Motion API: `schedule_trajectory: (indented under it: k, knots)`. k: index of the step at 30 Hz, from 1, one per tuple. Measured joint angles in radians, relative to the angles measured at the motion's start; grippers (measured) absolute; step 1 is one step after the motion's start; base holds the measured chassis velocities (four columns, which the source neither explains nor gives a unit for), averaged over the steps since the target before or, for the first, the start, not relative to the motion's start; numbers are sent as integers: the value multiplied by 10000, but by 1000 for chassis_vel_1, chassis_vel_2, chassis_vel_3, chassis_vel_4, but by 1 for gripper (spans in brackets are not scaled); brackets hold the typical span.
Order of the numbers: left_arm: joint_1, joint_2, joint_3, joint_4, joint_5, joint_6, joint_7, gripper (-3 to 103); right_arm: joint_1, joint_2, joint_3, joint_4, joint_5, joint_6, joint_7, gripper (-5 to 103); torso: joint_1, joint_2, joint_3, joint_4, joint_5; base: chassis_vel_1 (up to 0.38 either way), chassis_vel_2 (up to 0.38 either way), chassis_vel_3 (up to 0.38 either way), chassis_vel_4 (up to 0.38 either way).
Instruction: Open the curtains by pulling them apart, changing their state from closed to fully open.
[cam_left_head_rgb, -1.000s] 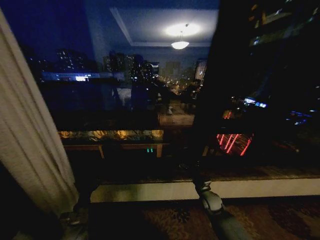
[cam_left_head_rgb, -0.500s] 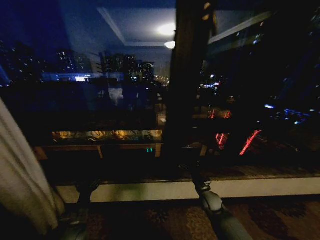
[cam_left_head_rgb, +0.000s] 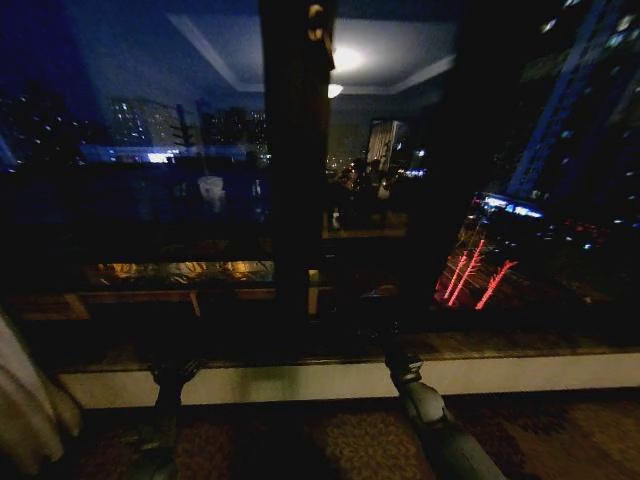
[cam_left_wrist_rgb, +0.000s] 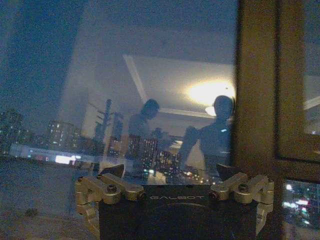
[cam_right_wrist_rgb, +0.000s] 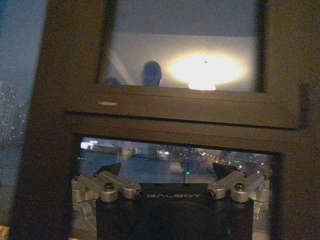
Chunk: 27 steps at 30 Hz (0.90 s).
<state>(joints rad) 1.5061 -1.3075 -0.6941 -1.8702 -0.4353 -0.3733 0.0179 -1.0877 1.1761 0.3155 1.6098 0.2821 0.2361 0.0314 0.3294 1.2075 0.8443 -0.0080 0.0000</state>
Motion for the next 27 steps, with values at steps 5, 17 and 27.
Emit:
schedule_trajectory:
  k: [5,17,27]
  knots:
    - [0,0,0,0,0,0,0,100,0,0,0,0,0,0,0,100,0,0,0,0,-2,-359,-341,350,354]
    - [0,0,0,0,0,1,0,100,0,0,0,0,0,0,1,100,2,-1,1,-1,-1,-354,-350,356,353]
    - [0,0,2,0,1,0,1,100,0,-2,3,0,0,0,2,100,1,0,0,-4,0,-324,-323,310,326]
